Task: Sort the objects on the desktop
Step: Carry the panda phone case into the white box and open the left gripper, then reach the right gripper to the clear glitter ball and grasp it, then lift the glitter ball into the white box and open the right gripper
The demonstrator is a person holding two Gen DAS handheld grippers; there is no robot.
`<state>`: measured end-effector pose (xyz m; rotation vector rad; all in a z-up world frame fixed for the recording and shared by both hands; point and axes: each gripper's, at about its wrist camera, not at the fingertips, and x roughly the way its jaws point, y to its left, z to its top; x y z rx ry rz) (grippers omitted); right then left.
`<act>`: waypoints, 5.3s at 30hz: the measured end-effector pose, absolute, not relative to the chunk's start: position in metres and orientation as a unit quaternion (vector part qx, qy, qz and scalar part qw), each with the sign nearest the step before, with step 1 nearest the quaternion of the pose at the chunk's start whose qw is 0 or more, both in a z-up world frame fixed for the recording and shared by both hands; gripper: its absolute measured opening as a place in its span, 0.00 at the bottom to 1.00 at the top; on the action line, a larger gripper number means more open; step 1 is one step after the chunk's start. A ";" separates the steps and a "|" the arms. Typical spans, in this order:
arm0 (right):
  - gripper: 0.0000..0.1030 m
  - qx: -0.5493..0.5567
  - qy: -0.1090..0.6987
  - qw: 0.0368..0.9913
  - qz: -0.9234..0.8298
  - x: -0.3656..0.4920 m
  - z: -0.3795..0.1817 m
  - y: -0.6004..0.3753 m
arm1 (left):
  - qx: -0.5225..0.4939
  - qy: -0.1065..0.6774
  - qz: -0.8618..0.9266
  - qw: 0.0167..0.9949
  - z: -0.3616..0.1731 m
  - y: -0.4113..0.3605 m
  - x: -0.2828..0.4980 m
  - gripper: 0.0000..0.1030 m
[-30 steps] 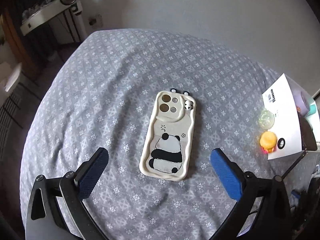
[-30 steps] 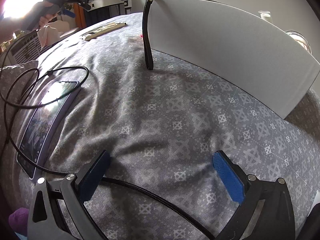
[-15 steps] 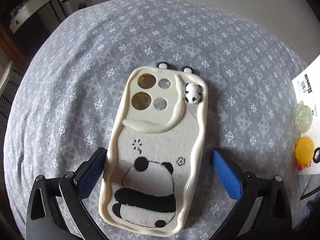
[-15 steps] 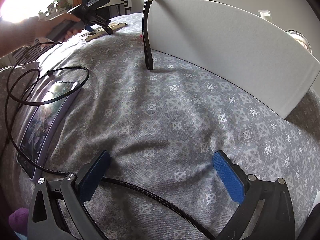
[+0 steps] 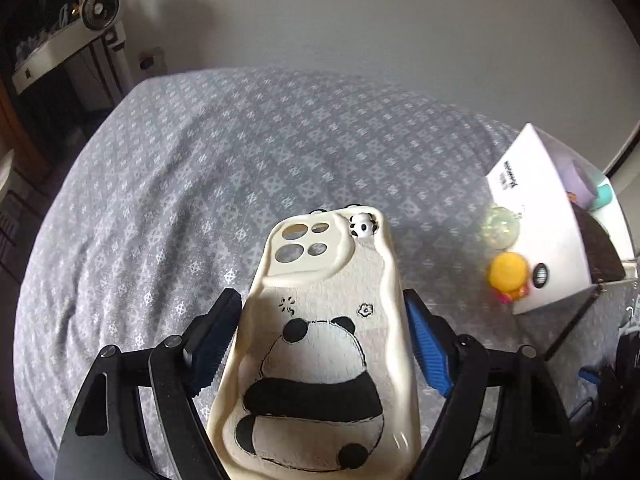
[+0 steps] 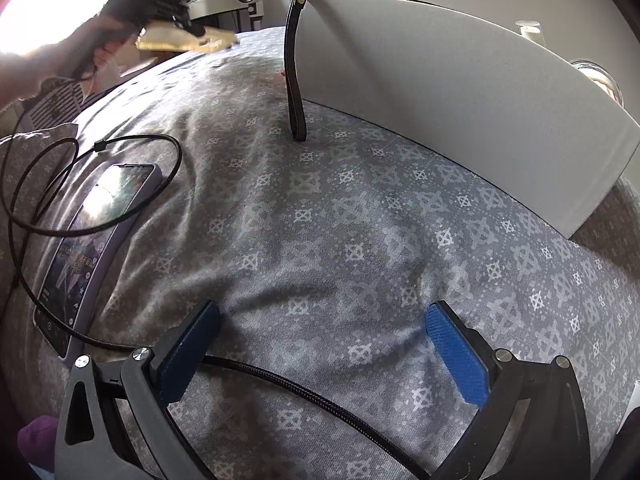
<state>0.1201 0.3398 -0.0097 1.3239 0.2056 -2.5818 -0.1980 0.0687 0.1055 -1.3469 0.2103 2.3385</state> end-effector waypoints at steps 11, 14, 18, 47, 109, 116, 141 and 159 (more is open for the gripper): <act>1.00 0.452 0.070 0.117 -0.882 0.122 -0.010 0.341 | -0.400 0.108 0.814 0.408 0.242 0.220 -0.125 0.78; 1.00 0.452 0.070 0.117 -0.882 0.122 -0.010 0.341 | -0.398 0.133 0.793 0.441 0.239 0.283 -0.115 0.78; 1.00 0.451 0.070 0.117 -0.882 0.123 -0.010 0.340 | -0.419 0.162 0.765 0.462 0.211 0.365 -0.102 0.78; 1.00 0.459 0.077 0.119 -0.877 0.131 -0.011 0.351 | -0.476 0.029 0.860 0.184 0.133 0.086 -0.053 0.99; 1.00 0.704 0.089 0.053 -0.702 -0.203 0.023 0.148 | -0.511 -0.223 0.814 0.163 0.008 -0.065 -0.077 0.99; 1.00 0.676 0.040 0.157 -0.719 -0.165 0.079 0.142 | -0.514 -0.226 0.812 0.162 0.009 -0.066 -0.077 0.99; 0.96 0.711 0.034 0.075 -0.699 -0.238 0.070 0.278 | -0.516 -0.236 0.807 0.162 0.006 -0.067 -0.080 0.99; 0.44 0.644 -0.014 0.059 -0.763 -0.275 0.093 0.401 | -0.517 -0.230 0.809 0.162 0.005 -0.066 -0.082 0.99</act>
